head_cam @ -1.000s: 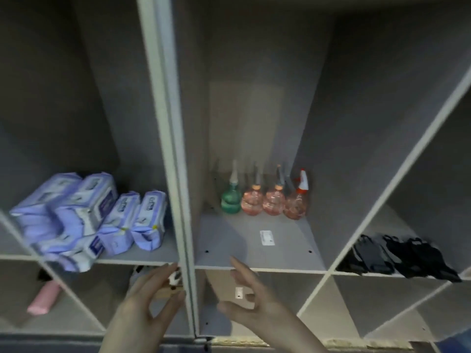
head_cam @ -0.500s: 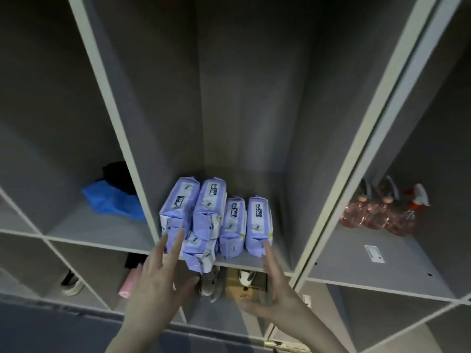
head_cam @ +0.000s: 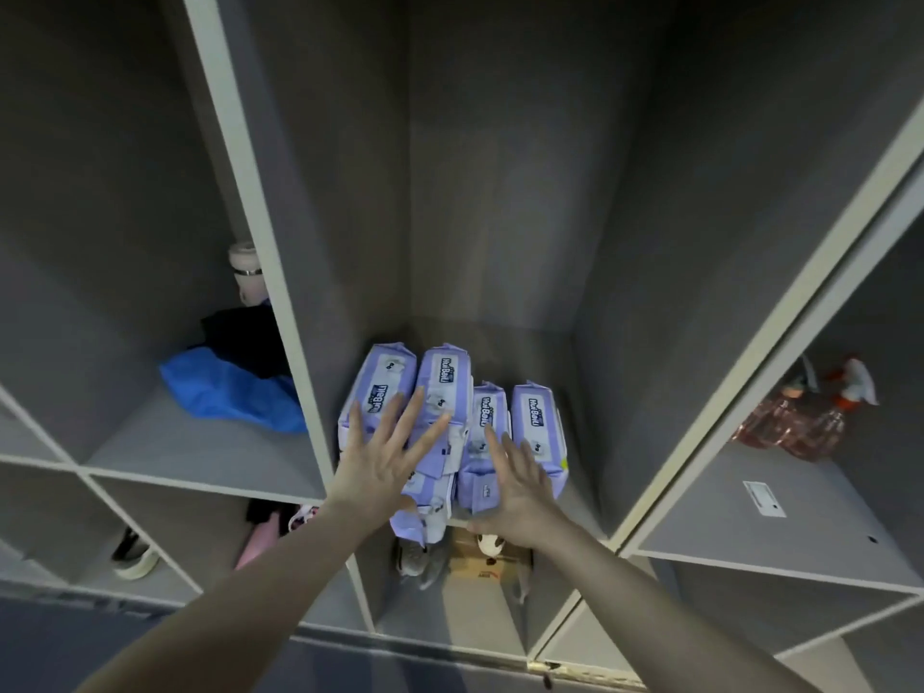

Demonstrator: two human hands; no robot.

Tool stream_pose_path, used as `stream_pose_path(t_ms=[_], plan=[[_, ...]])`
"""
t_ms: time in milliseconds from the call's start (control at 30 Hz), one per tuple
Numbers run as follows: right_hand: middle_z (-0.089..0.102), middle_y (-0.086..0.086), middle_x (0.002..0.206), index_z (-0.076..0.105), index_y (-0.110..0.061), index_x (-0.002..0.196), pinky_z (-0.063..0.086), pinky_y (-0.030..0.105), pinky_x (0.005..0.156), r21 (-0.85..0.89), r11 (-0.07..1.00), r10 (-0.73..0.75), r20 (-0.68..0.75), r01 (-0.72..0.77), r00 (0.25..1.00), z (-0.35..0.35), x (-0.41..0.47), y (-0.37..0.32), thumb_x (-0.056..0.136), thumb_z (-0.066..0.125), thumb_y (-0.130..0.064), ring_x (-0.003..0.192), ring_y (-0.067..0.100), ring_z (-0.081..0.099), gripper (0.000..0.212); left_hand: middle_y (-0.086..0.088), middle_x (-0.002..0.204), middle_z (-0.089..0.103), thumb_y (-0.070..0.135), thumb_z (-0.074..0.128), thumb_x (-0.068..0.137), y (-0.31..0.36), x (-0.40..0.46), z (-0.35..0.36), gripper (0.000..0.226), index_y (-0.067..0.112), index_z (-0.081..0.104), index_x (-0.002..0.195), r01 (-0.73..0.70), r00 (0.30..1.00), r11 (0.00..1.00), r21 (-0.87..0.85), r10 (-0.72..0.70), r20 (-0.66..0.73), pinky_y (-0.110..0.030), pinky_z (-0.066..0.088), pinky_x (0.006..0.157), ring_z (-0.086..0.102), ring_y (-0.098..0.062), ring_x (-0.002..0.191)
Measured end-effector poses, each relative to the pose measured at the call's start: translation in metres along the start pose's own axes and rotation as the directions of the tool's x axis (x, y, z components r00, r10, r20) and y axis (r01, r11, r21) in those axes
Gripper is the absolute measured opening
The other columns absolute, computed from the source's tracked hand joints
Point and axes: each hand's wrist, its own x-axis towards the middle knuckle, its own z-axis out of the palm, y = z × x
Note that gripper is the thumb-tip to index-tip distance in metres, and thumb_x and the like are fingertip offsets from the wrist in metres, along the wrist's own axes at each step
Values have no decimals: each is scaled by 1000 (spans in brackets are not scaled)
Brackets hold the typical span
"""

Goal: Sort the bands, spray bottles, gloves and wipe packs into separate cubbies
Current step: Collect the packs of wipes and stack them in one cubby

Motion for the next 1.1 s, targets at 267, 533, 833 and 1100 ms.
stream_pose_path(t_ms=[267,533,833,1100], plan=[[-29,0,156,-16,-41,146,-9,56,115,-386,922,81,138,-22,987,1,47,18,75,64,-55,140,38,-29,108,-19,152,-32,79,54,68,14,14,9,136,12,-42,137,-88,990,995,52,82,115,-73,1,105,-14,-42,143],[-29,-3,156,-15,-48,144,-15,54,114,-319,947,19,143,28,990,1,60,25,71,64,-60,137,34,-35,108,-14,158,15,78,63,60,2,30,19,135,7,-14,145,48,992,998,45,-52,111,-69,23,104,23,-32,143],[-5,-8,161,6,-44,149,1,56,115,-98,986,147,92,-138,985,-40,111,16,88,45,-55,147,25,-11,73,-8,160,-11,69,65,67,11,32,19,132,11,-24,145,74,987,997,-36,-68,143,-70,10,107,16,-31,145],[-12,-15,159,-12,-49,145,-4,68,109,-259,948,253,254,-186,933,-50,139,25,80,42,-73,143,31,-24,87,2,157,11,57,53,86,-17,72,-14,79,38,9,150,45,983,960,-275,6,182,-58,6,116,8,-22,146]])
